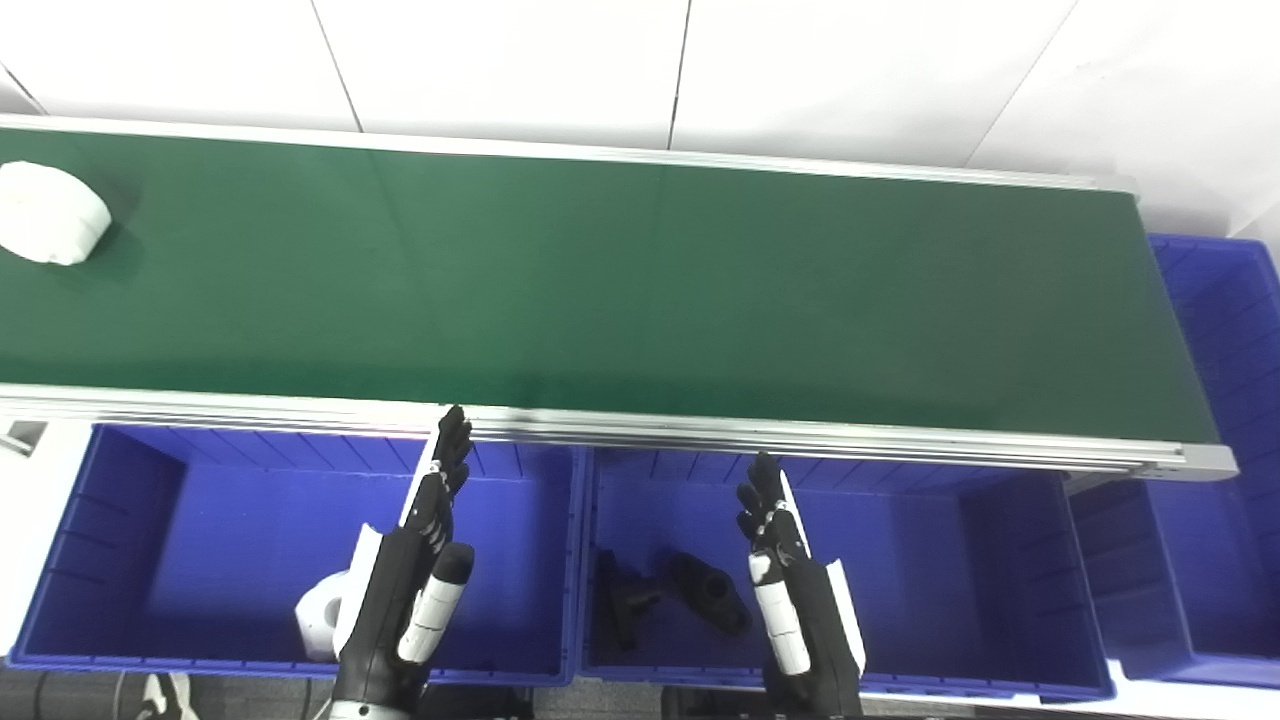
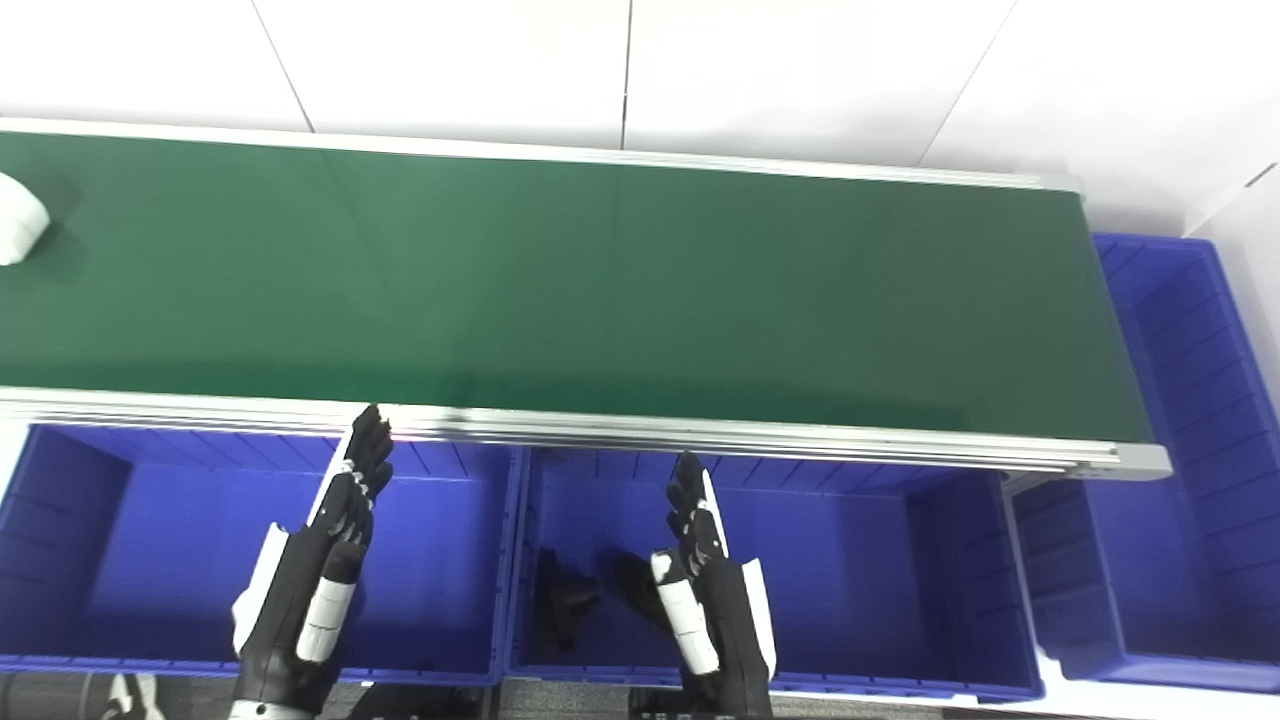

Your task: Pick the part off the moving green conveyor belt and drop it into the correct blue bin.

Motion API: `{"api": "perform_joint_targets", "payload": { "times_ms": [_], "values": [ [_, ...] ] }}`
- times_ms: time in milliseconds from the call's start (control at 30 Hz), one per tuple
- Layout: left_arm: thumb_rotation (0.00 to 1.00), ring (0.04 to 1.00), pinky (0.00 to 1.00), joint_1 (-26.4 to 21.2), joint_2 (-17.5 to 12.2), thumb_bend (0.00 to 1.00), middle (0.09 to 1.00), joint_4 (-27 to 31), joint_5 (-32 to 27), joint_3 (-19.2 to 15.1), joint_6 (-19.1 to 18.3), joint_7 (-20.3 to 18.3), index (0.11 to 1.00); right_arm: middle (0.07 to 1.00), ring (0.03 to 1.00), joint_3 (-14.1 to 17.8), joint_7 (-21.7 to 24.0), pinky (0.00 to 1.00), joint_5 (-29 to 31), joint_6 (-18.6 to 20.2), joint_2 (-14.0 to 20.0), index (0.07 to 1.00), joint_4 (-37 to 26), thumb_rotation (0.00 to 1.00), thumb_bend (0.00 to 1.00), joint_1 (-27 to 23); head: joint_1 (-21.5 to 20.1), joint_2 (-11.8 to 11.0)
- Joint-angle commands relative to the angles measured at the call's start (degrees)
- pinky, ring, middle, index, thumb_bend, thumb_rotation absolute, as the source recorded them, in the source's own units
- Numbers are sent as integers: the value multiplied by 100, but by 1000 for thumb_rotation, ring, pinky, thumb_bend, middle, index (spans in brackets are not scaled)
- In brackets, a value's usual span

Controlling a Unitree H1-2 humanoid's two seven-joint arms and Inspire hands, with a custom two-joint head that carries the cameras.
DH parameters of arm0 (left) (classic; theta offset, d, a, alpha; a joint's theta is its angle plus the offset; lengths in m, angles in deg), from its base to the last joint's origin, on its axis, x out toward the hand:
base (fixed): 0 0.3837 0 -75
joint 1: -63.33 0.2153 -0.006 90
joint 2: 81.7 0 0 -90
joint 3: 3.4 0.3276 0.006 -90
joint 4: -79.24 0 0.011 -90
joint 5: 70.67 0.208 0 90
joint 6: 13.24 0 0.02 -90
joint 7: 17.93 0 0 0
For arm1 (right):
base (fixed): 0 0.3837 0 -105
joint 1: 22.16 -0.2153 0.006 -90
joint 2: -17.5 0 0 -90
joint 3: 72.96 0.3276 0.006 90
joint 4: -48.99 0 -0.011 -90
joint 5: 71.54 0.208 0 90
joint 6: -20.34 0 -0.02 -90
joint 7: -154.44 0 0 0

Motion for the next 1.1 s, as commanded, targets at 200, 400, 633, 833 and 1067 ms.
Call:
{"api": "perform_joint_targets", "payload": {
  "times_ms": [200,400,633,833,1067],
  "values": [
    [998,1000,1000,-46,109,836,1000,-19,-217,-7,283,115,1000,994,976,-58,-101,1000,-194,-380,-332,1000,-68,993,819,99,46,9],
    [1000,1000,1000,-41,178,789,1000,-5,-308,-2,196,111,1000,993,970,-28,-91,1000,-238,-374,-349,1000,-96,1000,801,108,74,2],
    [1000,1000,1000,-36,208,788,1000,-7,-313,-9,174,112,1000,993,970,1,-100,1000,-322,-556,-358,1000,-4,1000,802,82,82,-1],
    [1000,1000,1000,-24,189,793,1000,-5,-365,-4,133,89,1000,994,969,3,-117,1000,-409,-664,-355,1000,45,1000,801,68,75,-10],
    [1000,1000,1000,-9,158,778,1000,-8,-391,10,135,59,1000,1000,975,-4,-133,1000,-525,-876,-307,1000,94,993,788,28,54,-5]
  ]
}}
